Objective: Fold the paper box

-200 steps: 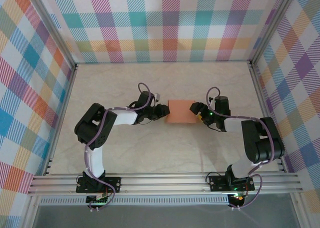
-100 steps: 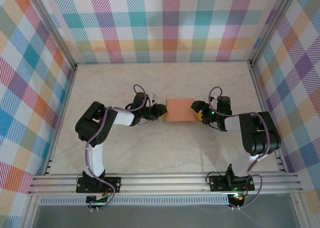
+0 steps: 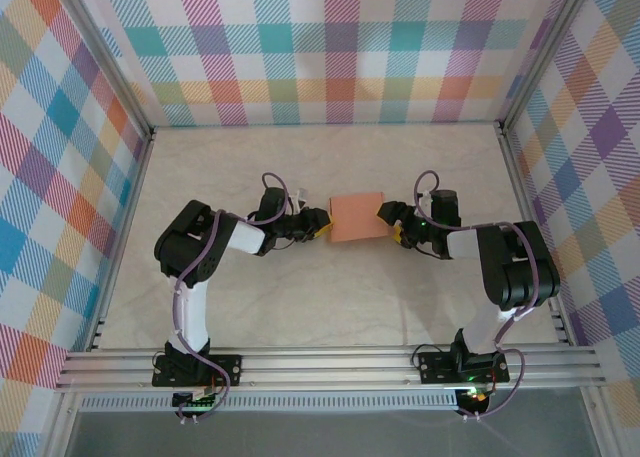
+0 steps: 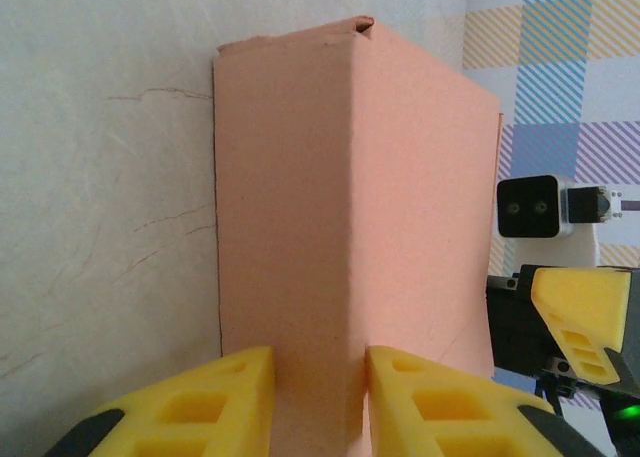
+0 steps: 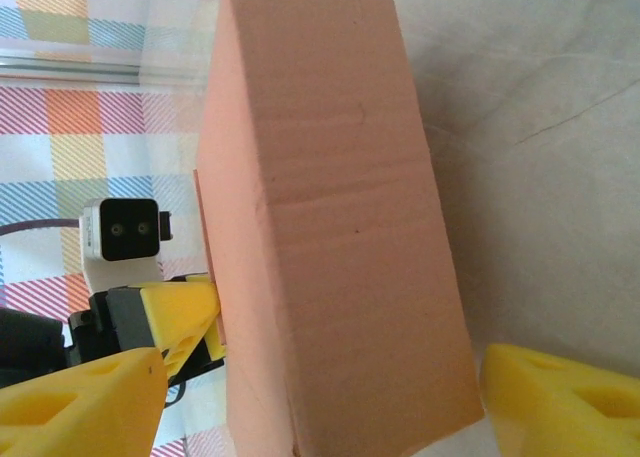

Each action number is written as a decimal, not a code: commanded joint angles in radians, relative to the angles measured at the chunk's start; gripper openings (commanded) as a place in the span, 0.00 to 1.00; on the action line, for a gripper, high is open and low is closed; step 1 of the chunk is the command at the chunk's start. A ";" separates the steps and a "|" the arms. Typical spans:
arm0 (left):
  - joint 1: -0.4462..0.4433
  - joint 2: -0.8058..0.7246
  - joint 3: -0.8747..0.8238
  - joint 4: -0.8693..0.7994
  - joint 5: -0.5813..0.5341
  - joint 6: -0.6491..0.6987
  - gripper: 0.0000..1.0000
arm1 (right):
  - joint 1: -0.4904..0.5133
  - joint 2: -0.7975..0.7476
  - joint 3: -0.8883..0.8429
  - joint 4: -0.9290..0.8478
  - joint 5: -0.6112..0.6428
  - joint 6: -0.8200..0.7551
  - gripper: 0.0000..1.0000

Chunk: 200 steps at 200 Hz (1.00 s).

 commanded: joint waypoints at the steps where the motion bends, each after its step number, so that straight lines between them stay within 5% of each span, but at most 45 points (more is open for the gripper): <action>1: 0.023 0.035 -0.029 -0.024 -0.002 -0.012 0.29 | 0.007 0.019 0.032 -0.006 -0.052 -0.010 0.81; 105: 0.025 0.019 -0.027 -0.007 -0.003 -0.008 0.33 | 0.007 0.033 0.039 0.042 -0.092 0.024 0.55; 139: 0.025 0.001 -0.037 0.035 -0.027 0.008 0.49 | 0.007 0.025 0.038 0.034 -0.090 0.031 0.48; 184: 0.025 -0.114 -0.082 0.068 -0.109 0.136 0.56 | 0.008 0.000 0.045 0.004 -0.101 0.024 0.44; 200: 0.022 -0.208 -0.117 0.032 -0.195 0.249 0.76 | 0.007 -0.012 0.045 -0.004 -0.100 0.024 0.44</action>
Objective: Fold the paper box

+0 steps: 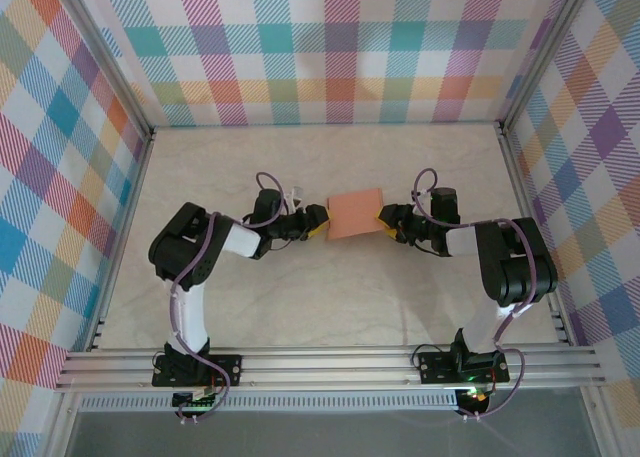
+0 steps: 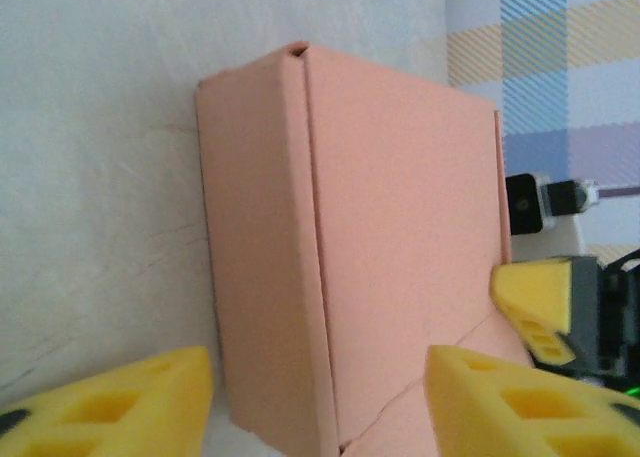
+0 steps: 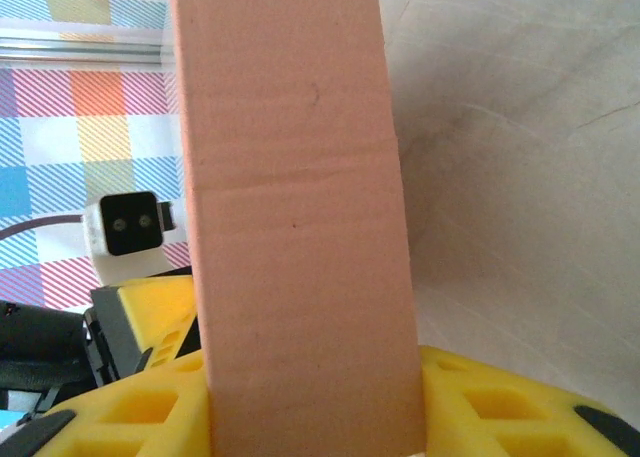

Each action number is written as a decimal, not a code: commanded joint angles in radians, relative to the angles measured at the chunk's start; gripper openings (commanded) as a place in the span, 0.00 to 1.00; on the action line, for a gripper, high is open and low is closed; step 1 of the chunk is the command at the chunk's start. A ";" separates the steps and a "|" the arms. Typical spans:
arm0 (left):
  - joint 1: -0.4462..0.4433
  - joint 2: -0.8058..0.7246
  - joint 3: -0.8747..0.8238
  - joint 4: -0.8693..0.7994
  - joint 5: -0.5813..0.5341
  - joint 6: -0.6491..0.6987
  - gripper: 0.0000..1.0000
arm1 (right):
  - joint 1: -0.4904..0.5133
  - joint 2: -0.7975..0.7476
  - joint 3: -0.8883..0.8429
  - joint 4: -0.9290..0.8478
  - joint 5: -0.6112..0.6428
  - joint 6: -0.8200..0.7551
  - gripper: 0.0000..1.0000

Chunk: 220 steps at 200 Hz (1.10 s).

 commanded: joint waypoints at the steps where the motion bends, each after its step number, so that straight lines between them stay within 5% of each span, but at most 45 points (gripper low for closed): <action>1: 0.011 -0.146 -0.048 -0.029 -0.143 0.192 0.76 | 0.007 -0.037 0.025 -0.015 -0.028 -0.006 0.44; 17: -0.002 -0.248 -0.063 -0.123 -0.245 0.352 1.00 | 0.007 -0.051 0.027 -0.022 -0.030 -0.001 0.44; 38: -0.030 -0.338 -0.023 -0.315 -0.296 0.604 1.00 | 0.002 -0.075 0.034 -0.048 -0.033 -0.003 0.45; 61: -0.045 -0.378 0.023 -0.418 -0.403 0.725 1.00 | -0.011 -0.109 0.042 -0.091 -0.037 -0.015 0.46; 79: -0.120 -0.442 0.005 -0.392 -0.586 0.915 1.00 | -0.031 -0.143 0.039 -0.119 -0.043 -0.020 0.46; 96: -0.241 -0.462 -0.020 -0.321 -0.757 1.201 1.00 | -0.052 -0.180 0.040 -0.159 -0.047 -0.031 0.46; 152: -0.443 -0.266 -0.147 0.240 -0.912 1.950 1.00 | -0.121 -0.284 0.028 -0.242 -0.075 -0.046 0.47; 206: -0.500 -0.007 -0.057 0.579 -1.054 2.252 1.00 | -0.136 -0.331 0.005 -0.244 -0.115 -0.033 0.46; 220: -0.500 0.017 -0.025 0.598 -1.089 2.264 0.87 | -0.138 -0.337 0.000 -0.239 -0.120 -0.028 0.47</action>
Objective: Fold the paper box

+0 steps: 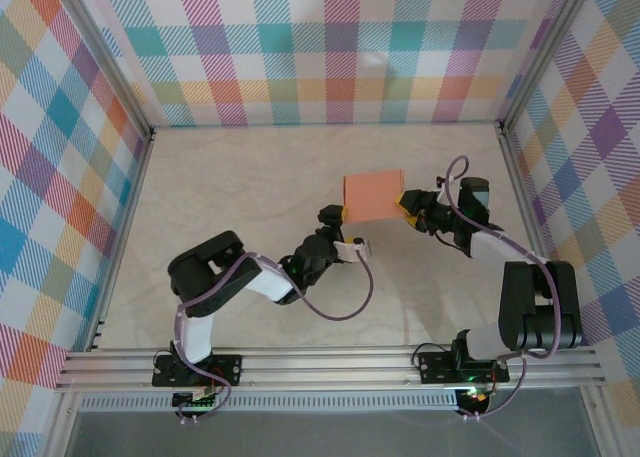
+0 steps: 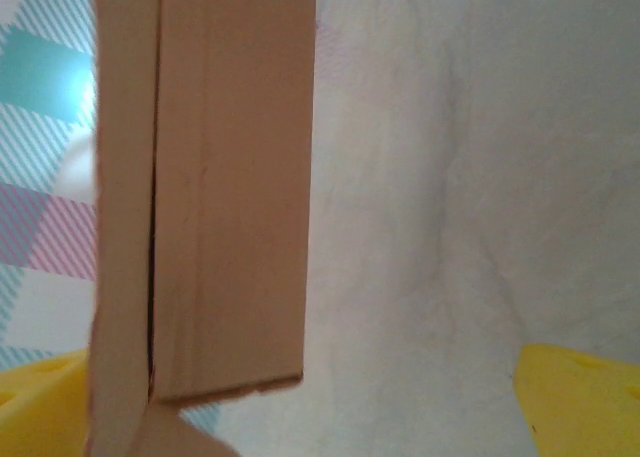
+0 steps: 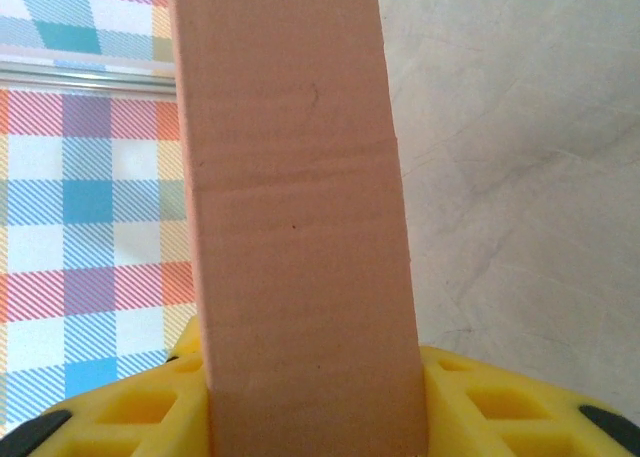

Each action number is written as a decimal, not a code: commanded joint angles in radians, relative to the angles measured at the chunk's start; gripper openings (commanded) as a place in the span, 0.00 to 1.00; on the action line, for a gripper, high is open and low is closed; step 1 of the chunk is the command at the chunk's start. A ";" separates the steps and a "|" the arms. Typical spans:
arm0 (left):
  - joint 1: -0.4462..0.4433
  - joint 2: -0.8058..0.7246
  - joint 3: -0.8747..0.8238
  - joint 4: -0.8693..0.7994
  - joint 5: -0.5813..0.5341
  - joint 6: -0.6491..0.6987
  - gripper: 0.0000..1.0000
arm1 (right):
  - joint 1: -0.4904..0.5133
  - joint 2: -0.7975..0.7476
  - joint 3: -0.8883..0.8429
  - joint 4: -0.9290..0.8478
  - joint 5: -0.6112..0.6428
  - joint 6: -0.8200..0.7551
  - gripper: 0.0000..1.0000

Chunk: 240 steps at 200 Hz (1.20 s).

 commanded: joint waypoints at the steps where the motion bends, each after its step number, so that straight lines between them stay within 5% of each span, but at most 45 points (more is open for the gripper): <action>1: -0.008 0.034 0.072 0.209 -0.105 0.152 0.86 | -0.010 -0.029 -0.017 -0.004 -0.046 -0.001 0.47; 107: 0.012 0.035 0.081 0.168 -0.129 0.126 0.53 | -0.011 -0.047 -0.025 0.019 -0.060 0.029 0.46; 240: 0.008 0.001 0.065 0.077 -0.107 0.081 0.40 | -0.011 -0.051 -0.011 0.006 -0.046 0.040 0.59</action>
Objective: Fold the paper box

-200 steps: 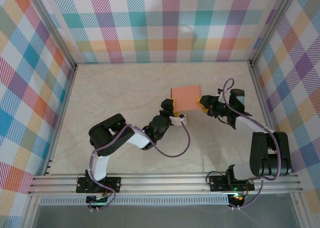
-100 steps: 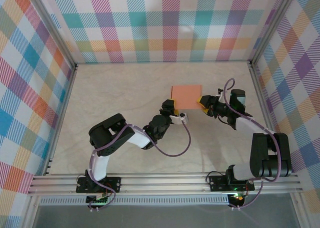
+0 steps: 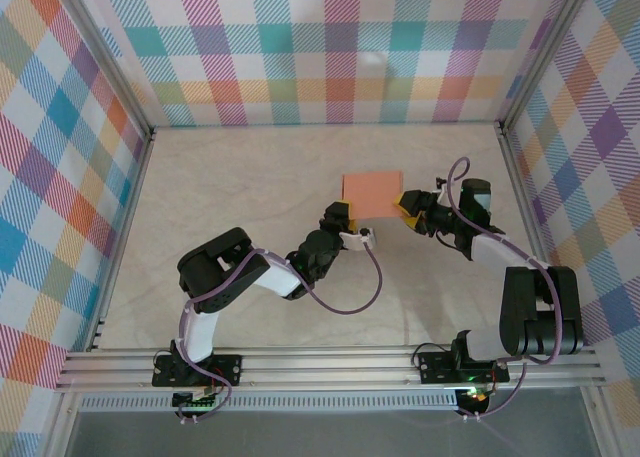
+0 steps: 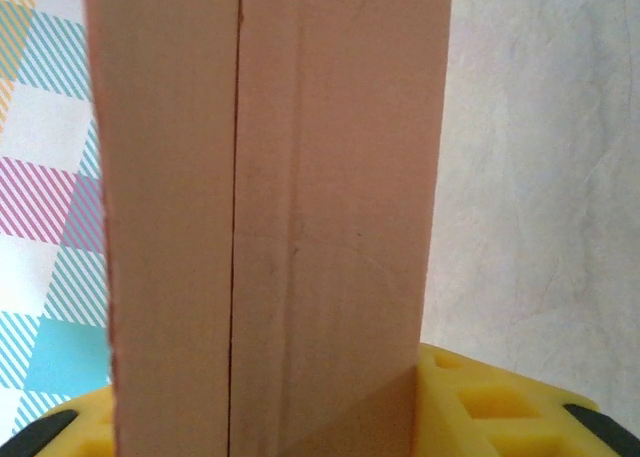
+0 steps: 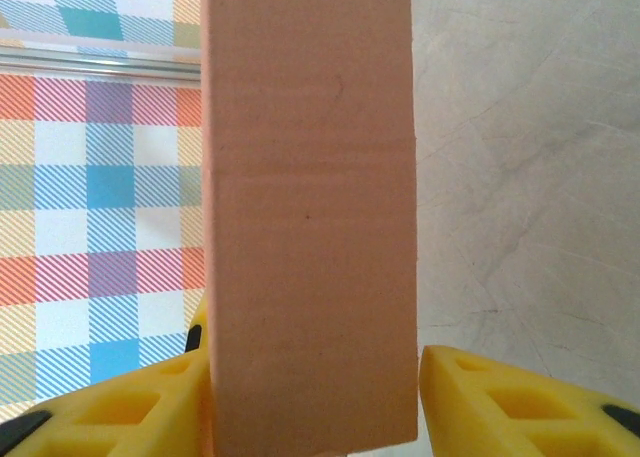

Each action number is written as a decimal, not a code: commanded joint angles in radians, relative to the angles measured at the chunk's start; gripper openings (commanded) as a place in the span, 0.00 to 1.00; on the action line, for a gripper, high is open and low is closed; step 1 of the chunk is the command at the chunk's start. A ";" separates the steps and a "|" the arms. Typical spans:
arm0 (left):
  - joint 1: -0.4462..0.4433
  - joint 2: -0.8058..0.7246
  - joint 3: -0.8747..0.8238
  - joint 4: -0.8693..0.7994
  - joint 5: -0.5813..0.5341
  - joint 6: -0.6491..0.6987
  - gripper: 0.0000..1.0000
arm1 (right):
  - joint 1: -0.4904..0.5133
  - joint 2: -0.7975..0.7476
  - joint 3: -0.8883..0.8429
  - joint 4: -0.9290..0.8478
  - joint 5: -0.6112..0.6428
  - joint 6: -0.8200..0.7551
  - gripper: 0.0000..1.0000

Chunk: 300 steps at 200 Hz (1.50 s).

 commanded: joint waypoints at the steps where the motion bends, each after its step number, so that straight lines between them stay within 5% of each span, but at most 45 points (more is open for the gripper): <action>1: 0.006 -0.038 -0.011 -0.005 -0.007 -0.040 0.39 | -0.006 -0.025 0.008 -0.013 -0.005 0.006 0.59; 67: 0.010 -0.073 -0.012 -0.136 0.002 -0.111 0.38 | -0.023 -0.108 0.009 -0.147 0.086 -0.095 0.81; 109: 0.025 -0.174 0.012 -0.487 0.071 -0.296 0.39 | -0.035 -0.218 0.066 -0.376 0.238 -0.291 0.84; 146: 0.072 -0.322 0.084 -0.933 0.243 -0.506 0.39 | -0.035 -0.294 0.114 -0.518 0.285 -0.494 0.86; 202: 0.111 -0.413 0.189 -1.411 0.395 -0.615 0.39 | 0.004 -0.388 0.150 -0.608 0.267 -0.787 0.83; 252: 0.169 -0.445 0.299 -1.776 0.557 -0.644 0.39 | 0.298 -0.349 0.215 -0.644 0.583 -1.075 0.80; 270: 0.194 -0.446 0.312 -1.838 0.593 -0.626 0.39 | 0.348 -0.310 0.270 -0.710 0.606 -1.149 0.78; 293: 0.237 -0.443 0.335 -1.905 0.689 -0.617 0.39 | 0.370 -0.274 0.309 -0.757 0.574 -1.207 0.72; 300: 0.246 -0.436 0.347 -1.929 0.713 -0.611 0.39 | 0.375 -0.267 0.314 -0.761 0.547 -1.224 0.61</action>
